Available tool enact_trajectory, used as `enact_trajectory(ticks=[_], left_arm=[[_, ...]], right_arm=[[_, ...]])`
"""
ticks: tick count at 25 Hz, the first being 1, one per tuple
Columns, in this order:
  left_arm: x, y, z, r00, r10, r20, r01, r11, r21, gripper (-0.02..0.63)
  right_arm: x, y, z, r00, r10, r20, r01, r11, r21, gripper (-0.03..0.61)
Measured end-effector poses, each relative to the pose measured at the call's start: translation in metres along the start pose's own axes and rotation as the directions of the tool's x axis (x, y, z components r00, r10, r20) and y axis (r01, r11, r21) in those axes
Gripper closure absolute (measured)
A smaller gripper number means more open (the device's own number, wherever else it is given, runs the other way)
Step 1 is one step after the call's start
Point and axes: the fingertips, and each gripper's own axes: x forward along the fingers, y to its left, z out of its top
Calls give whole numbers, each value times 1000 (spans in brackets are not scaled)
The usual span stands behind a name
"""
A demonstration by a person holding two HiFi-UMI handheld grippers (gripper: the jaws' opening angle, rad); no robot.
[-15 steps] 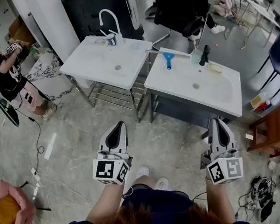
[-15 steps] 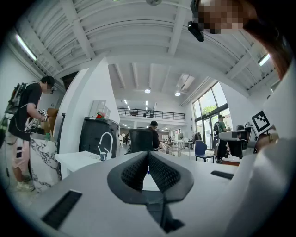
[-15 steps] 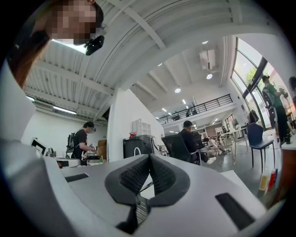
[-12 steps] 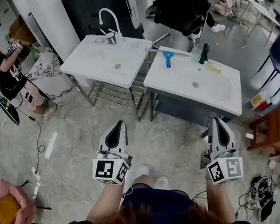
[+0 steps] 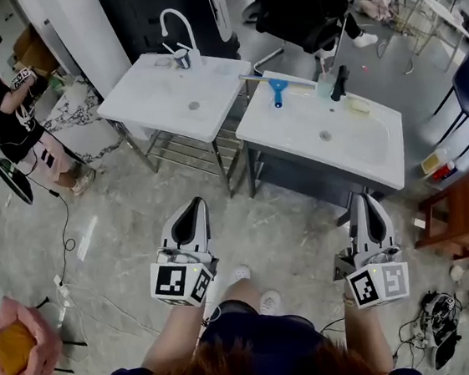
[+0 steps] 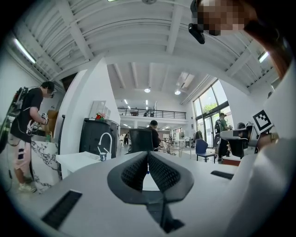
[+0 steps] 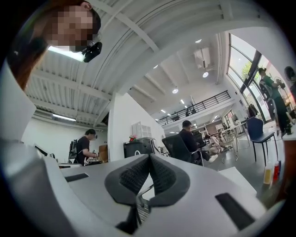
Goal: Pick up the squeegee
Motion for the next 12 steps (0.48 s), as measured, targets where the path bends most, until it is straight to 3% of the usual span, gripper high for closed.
enact_trajectory(ticks=[6,12], left_arm=[[27,16,-6,1000,2,-16,-2,1000,-5,589],[97,49,0,1000,-19,6,19,1000,-18,589]], right_arm=[[33,-3,-4,1000,3,0,-3,1000,16,563],[99,-15,-1,1000,-11,13,11,1000,8,563]])
